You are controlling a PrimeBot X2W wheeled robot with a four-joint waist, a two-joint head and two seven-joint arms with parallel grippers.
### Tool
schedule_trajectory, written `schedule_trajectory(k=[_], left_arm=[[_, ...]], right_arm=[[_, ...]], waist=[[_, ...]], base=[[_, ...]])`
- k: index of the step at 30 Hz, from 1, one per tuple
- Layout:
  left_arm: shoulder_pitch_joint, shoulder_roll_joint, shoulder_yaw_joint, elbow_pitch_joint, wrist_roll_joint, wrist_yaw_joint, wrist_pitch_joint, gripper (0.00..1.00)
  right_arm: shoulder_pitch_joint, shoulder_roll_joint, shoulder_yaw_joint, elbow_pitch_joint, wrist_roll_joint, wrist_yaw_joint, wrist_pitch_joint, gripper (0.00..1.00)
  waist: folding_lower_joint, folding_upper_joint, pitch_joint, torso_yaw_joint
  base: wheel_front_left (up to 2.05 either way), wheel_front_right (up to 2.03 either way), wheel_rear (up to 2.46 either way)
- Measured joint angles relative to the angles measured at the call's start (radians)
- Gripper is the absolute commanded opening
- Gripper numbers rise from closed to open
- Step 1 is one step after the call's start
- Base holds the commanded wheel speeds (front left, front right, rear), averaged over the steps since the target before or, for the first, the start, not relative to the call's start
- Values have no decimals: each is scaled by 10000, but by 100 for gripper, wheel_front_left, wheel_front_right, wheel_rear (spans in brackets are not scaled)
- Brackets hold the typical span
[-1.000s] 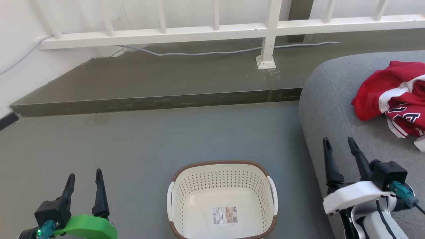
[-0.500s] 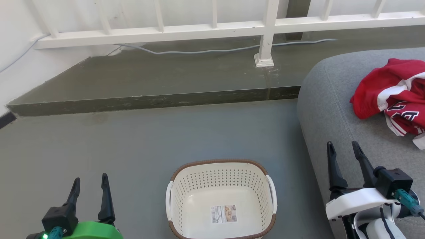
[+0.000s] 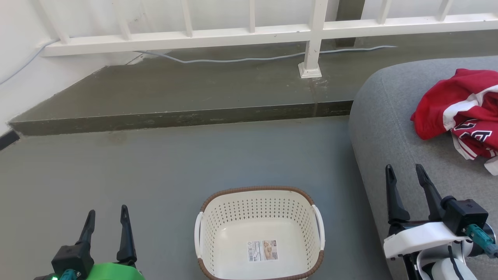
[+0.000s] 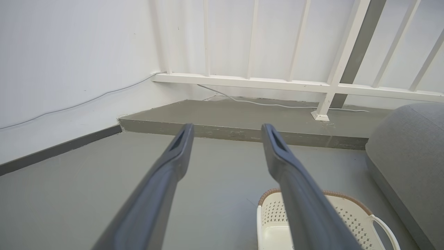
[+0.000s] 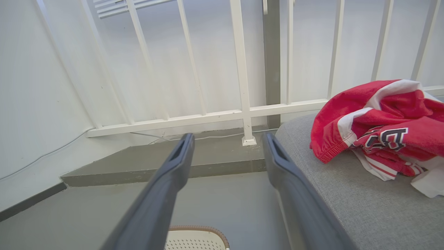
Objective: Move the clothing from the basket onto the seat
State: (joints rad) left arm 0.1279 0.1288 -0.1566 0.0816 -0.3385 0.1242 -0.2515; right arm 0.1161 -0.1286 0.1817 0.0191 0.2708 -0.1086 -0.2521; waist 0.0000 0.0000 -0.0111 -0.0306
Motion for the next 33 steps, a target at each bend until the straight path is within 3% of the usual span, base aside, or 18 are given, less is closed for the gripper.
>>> schedule_trajectory(k=[4, 5, 18, 33], left_arm=[[18, -111, 13, -25, 2, 0, 46, 100], [27, -113, 27, -29, 2, 0, 46, 0], [109, -395, -105, 629, -445, -105, 134, 0], [96, -437, 201, 663, -2675, -449, 658, 0]], right_arm=[[123, 2, -31, -81, -75, -2, 2, 100], [161, 4, -33, -92, -79, -4, 2, 0], [509, 203, 117, 449, 435, 115, 10, 0], [540, 324, -226, 384, 2778, 376, 345, 0]], waist=[[0, 0, 0, 4], [0, 0, 0, 5], [0, 0, 16, 23], [0, 0, 46, 73]], base=[[0, 0, 0], [0, 0, 0], [0, 0, 0], [0, 0, 0]])
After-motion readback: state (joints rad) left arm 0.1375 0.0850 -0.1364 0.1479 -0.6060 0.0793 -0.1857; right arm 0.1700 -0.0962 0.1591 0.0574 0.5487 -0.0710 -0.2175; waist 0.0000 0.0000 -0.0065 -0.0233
